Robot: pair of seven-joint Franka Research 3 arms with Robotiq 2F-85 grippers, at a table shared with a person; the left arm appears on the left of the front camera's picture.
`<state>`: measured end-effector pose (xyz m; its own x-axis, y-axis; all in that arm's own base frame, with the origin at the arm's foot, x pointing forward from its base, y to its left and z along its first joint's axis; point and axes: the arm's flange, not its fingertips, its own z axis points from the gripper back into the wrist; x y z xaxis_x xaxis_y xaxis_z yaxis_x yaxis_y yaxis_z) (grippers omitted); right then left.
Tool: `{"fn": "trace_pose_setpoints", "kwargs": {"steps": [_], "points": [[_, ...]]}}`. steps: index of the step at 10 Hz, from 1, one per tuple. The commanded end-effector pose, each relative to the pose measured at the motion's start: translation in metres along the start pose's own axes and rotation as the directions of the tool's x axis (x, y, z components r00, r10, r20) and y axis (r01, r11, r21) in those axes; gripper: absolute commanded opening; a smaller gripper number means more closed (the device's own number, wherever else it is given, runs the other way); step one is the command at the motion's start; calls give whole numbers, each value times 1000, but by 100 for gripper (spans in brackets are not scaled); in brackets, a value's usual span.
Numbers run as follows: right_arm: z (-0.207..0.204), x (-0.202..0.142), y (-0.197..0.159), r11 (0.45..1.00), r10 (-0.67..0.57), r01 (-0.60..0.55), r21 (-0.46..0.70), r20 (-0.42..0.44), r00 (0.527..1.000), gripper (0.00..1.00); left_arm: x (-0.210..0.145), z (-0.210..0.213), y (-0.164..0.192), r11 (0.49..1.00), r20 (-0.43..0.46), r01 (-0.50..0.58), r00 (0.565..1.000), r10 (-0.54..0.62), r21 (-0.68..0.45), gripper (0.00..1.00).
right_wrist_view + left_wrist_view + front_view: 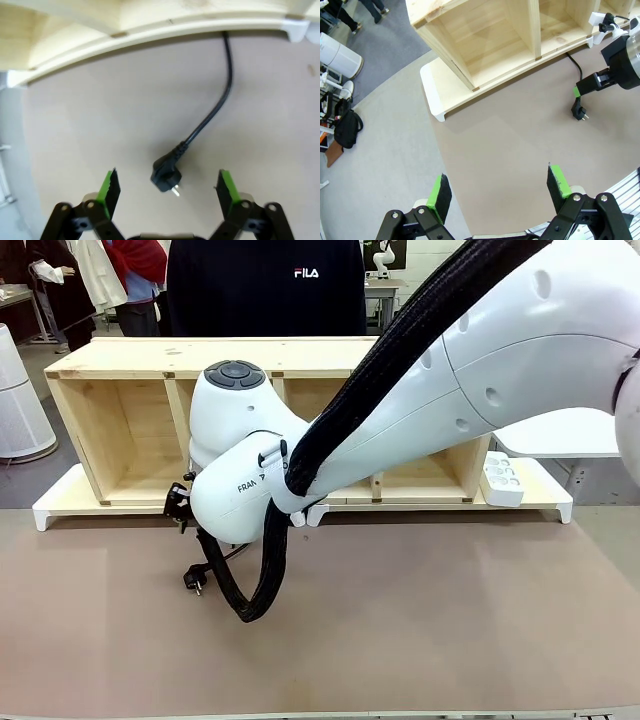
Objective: Perform cable management.
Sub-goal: When the cord part of the Power Cable appears at the lower middle area of the table and stops, grasp the cord part of the Power Cable.
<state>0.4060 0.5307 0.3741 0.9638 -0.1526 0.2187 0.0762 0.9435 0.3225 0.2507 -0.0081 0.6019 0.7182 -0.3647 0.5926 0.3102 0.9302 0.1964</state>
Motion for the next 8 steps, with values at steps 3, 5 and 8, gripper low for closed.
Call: {"fn": "trace_pose_setpoints", "kwargs": {"steps": [3,5,8], "points": [[-29,-2,14,974,-170,173,-146,34,985,100,0,0,1,1000,1,-2,1000,2,-1,100],[-43,0,20,967,-183,184,-176,23,983,100,0,0,1,1000,1,-2,1000,2,-1,100],[-59,8,22,967,-156,154,-203,4,988,100,0,0,1,1000,1,-2,1000,2,-1,100]]}}
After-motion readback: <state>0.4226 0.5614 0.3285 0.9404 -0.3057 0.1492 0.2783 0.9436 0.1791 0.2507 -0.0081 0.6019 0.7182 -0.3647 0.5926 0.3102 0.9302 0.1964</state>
